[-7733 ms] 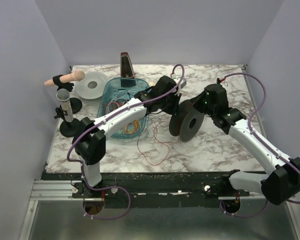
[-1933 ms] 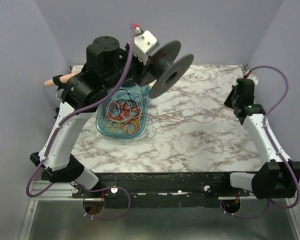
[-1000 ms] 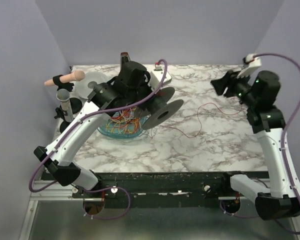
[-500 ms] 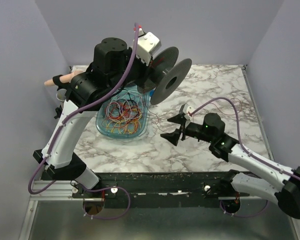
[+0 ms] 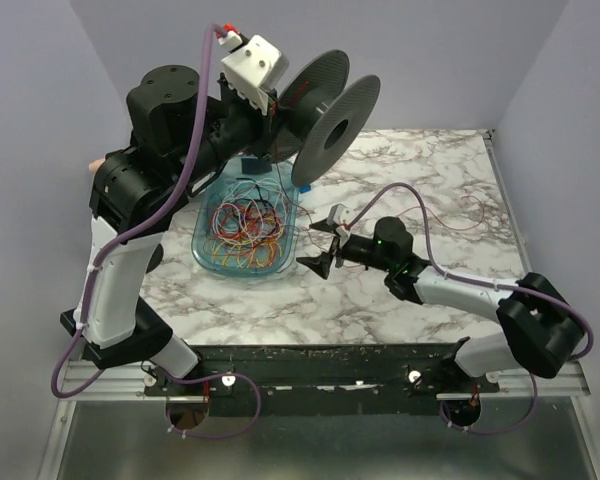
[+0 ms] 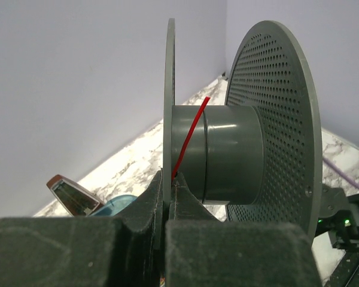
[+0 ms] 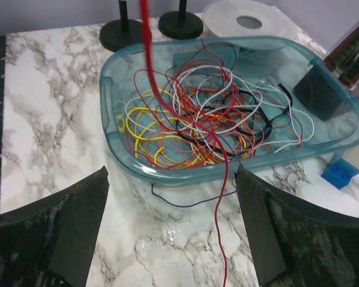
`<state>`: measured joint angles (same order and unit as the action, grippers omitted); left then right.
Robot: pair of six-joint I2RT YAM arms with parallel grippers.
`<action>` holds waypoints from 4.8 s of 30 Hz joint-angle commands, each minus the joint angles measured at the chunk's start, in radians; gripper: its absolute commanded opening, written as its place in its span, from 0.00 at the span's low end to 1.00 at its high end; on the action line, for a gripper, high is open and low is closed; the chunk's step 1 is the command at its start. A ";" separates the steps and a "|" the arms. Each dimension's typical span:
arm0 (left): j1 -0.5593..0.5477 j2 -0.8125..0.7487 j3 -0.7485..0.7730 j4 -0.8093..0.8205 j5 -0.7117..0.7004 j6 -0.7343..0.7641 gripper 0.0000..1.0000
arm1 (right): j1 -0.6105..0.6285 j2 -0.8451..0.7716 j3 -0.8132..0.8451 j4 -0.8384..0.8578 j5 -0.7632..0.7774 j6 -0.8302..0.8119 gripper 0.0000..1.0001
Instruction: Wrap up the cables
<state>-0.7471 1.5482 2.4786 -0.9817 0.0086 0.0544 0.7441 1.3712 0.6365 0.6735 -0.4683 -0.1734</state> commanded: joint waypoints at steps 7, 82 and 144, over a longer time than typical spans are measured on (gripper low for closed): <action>0.002 0.001 0.177 0.075 -0.058 0.012 0.00 | 0.008 0.251 0.006 0.222 0.117 0.143 0.94; -0.005 -0.191 -0.650 -0.068 0.179 0.178 0.00 | -0.507 -0.086 0.834 -1.058 -0.058 -0.017 0.01; 0.104 0.110 0.235 0.192 0.214 -0.269 0.00 | 0.006 -0.053 0.034 -0.299 0.364 0.215 0.57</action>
<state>-0.6430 1.6737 2.6698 -0.8543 0.2214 -0.2390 0.7471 1.3903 0.7345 0.4160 -0.1146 0.1181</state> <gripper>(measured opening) 0.032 0.518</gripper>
